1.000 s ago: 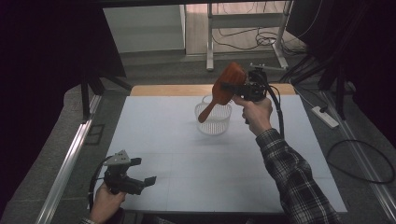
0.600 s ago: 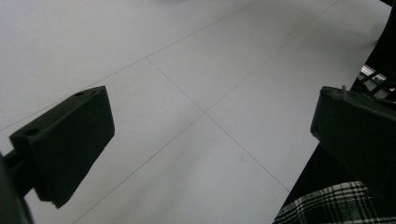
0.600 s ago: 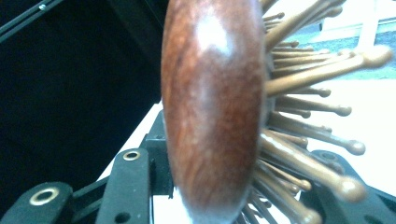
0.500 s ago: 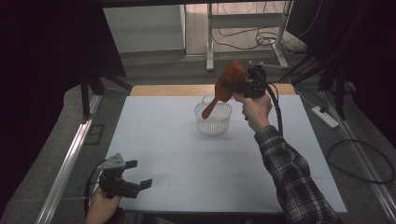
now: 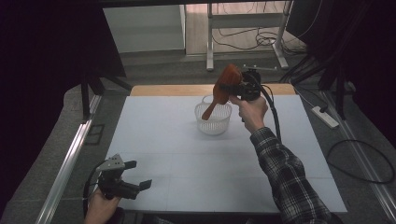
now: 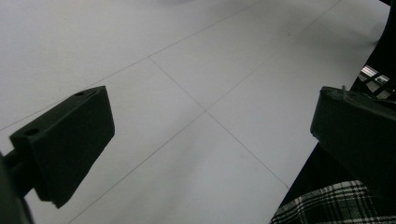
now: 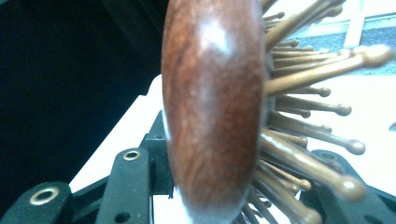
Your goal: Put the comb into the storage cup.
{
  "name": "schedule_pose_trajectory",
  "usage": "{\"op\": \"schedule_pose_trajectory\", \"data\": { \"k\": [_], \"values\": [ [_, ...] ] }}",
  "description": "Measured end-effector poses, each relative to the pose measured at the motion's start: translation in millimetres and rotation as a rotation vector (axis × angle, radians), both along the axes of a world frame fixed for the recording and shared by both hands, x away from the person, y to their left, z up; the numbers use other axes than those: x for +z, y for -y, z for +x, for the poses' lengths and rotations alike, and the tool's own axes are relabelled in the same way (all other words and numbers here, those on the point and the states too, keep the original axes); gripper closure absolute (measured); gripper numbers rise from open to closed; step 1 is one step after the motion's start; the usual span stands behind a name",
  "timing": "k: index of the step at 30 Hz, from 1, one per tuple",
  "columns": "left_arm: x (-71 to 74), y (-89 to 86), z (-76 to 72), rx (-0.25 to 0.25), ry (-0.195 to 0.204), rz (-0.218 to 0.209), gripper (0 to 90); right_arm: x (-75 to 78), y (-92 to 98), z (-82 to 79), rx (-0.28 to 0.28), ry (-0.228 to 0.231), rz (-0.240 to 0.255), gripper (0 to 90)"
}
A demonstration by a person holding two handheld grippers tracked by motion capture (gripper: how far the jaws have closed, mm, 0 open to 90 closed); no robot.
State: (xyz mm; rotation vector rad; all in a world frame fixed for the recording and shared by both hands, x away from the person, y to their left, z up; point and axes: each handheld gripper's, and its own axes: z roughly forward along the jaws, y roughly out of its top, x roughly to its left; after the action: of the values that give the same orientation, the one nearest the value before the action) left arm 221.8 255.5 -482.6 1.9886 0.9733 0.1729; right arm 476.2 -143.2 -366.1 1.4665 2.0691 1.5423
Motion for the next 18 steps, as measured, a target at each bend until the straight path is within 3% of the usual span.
{"op": "schedule_pose_trajectory", "data": {
  "k": [18],
  "values": [
    [-0.6, 0.0, 0.9, 0.002, -0.009, -0.005, 0.0, -16.8, -7.7, -0.7, -0.001, -0.006, -0.029, 53.2]
  ]
}}
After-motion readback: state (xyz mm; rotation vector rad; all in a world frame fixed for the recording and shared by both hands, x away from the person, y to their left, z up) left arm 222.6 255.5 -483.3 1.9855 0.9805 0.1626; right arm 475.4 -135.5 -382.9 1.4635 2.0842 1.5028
